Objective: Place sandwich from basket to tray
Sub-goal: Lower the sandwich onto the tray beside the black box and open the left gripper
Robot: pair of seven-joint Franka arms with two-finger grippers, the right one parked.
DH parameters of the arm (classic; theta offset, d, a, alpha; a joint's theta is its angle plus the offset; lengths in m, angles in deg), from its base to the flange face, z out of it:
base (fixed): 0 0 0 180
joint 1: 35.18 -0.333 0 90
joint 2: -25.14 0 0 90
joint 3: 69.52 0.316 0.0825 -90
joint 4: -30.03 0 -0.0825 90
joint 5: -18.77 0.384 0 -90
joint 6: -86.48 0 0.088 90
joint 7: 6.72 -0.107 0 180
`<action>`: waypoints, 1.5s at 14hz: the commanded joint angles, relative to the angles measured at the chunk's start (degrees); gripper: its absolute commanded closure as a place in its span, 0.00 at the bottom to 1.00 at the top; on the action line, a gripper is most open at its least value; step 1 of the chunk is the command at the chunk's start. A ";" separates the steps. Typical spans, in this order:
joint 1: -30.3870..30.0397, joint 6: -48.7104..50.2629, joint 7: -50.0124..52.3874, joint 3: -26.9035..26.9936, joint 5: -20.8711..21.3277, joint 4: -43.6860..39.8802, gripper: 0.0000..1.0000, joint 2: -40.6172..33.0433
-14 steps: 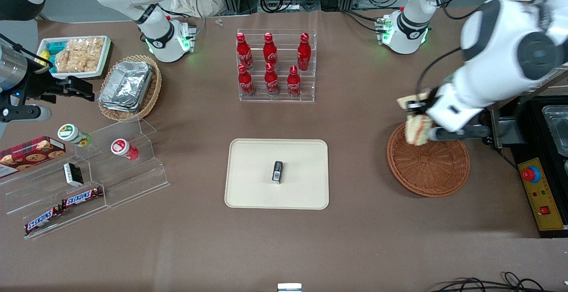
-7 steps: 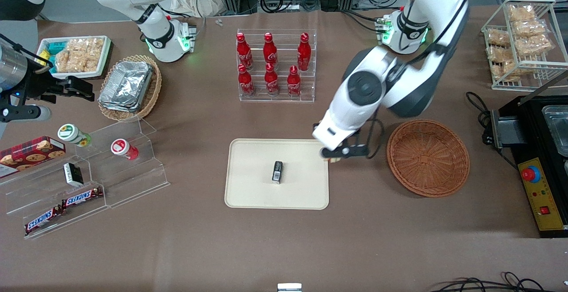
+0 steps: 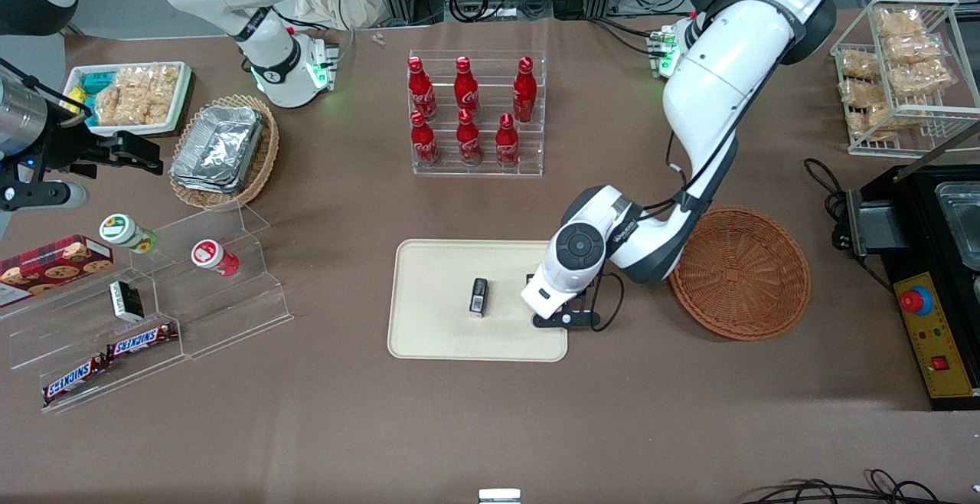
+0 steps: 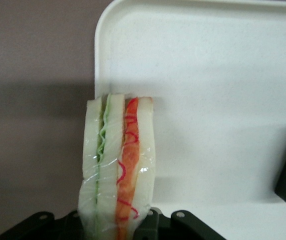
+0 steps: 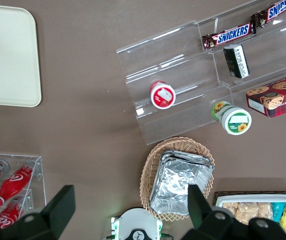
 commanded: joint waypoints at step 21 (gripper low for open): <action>0.95 -7.73 8.72 -0.03 6.30 0.85 0.01 -0.24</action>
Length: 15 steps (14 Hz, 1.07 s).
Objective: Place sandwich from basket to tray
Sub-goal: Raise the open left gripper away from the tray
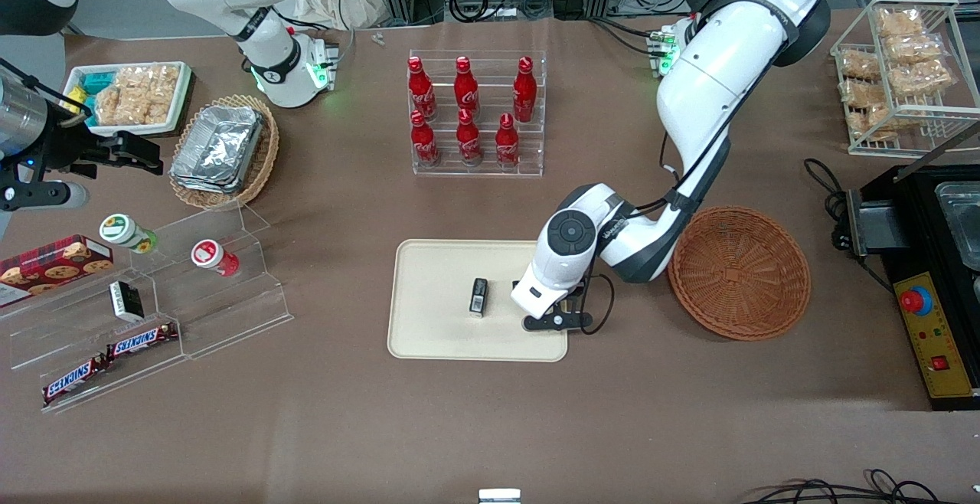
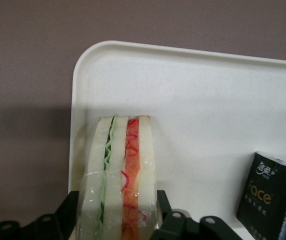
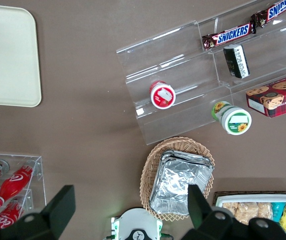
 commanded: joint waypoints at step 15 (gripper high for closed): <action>-18.12 35.26 -29.87 7.86 -24.73 12.63 0.00 -47.92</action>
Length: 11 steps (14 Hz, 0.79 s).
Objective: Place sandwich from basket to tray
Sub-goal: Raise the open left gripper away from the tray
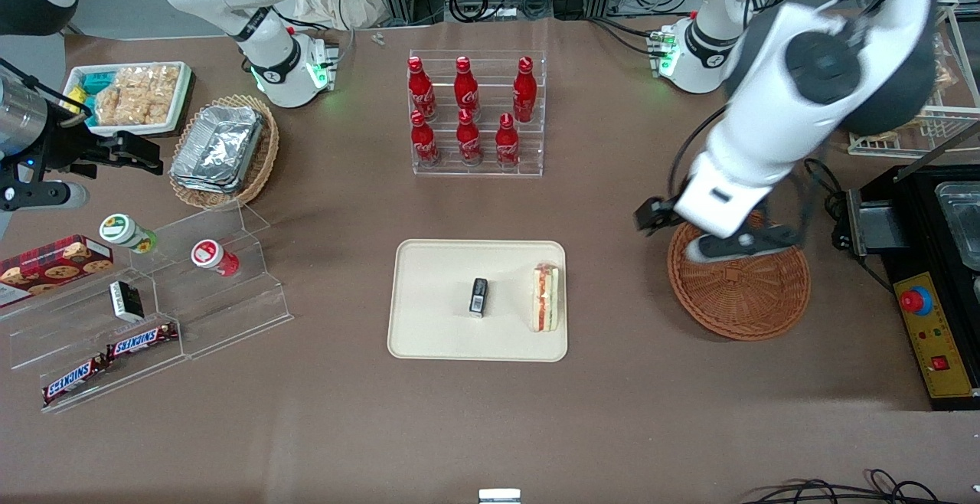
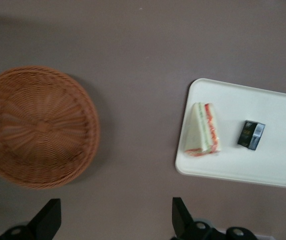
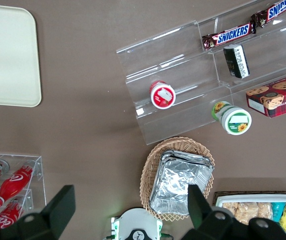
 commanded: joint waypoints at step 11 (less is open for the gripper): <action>4.74 16.47 -20.73 22.36 -2.95 -7.40 0.00 -7.01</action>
